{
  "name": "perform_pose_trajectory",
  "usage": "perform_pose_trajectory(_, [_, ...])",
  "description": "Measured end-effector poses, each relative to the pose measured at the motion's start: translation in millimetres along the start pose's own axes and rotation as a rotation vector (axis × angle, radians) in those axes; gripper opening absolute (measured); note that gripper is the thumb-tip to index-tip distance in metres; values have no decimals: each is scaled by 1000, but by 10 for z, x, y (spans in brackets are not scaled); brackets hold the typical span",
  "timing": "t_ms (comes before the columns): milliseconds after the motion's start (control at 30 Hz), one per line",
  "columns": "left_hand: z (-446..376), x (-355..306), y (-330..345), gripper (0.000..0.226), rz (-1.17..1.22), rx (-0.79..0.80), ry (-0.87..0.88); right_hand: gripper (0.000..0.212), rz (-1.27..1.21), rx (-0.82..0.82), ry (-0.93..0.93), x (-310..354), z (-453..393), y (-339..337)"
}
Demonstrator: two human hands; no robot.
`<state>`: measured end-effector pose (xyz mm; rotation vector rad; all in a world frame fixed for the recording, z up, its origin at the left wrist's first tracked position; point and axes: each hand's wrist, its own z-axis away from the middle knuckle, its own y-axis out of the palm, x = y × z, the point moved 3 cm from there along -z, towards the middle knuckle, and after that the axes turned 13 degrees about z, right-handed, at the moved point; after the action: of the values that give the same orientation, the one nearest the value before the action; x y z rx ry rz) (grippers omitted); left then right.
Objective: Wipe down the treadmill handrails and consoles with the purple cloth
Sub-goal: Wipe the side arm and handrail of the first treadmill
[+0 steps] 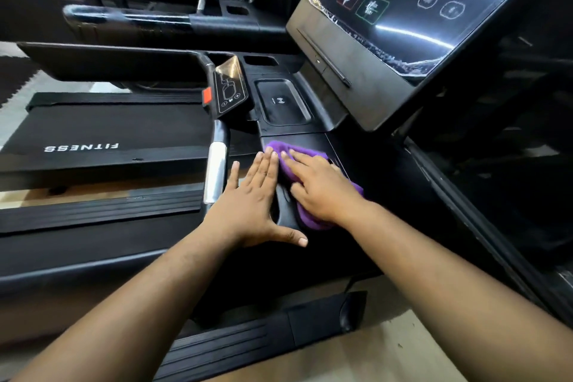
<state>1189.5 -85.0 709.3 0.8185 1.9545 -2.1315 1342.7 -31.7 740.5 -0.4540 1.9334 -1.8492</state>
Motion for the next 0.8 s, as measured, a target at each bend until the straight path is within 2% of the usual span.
perform_pose_trajectory(100, [15, -11, -9, 160, 5, -6, -6, 47, -12, 27, -65, -106, 199, -172])
perform_pose_trajectory(200, [86, -14, -18, 155, -41, -65, -5, 55, -76, -124, -52, -40, 498, -298])
perform_pose_trajectory(300, [317, 58, -3, 139, -120, -106, 16, 52, -109, -244, -82, 80, 743, -259])
perform_pose_trajectory(367, [500, 135, 3, 132, -169, -102, 26, 50, -94, -334, -26, -44, 817, -279])
perform_pose_trajectory(467, [788, 317, -55, 127, -187, -118, 19, 41, -229, -494, 112, -236, 839, -478])
perform_pose_trajectory(533, [908, 382, -70, 125, -179, -130, 21, 39, -304, -463, 47, -83, 854, -519])
perform_pose_trajectory(600, [1007, 431, -66, 124, -177, -122, 24, 41, -258, -430, -37, 154, 904, -464])
perform_pose_trajectory(700, [1146, 492, -74, 122, -200, -134, 27, 40, -332, -484, -64, 201, 906, -580])
perform_pose_trajectory(733, [1181, 508, -68, 121, -208, -135, 28, 41, -320, -407, -59, 184, 877, -603])
perform_pose_trajectory(800, [1224, 519, -70, 121, -215, -156, 34, 59, -31, -110, -32, 221, 829, -365])
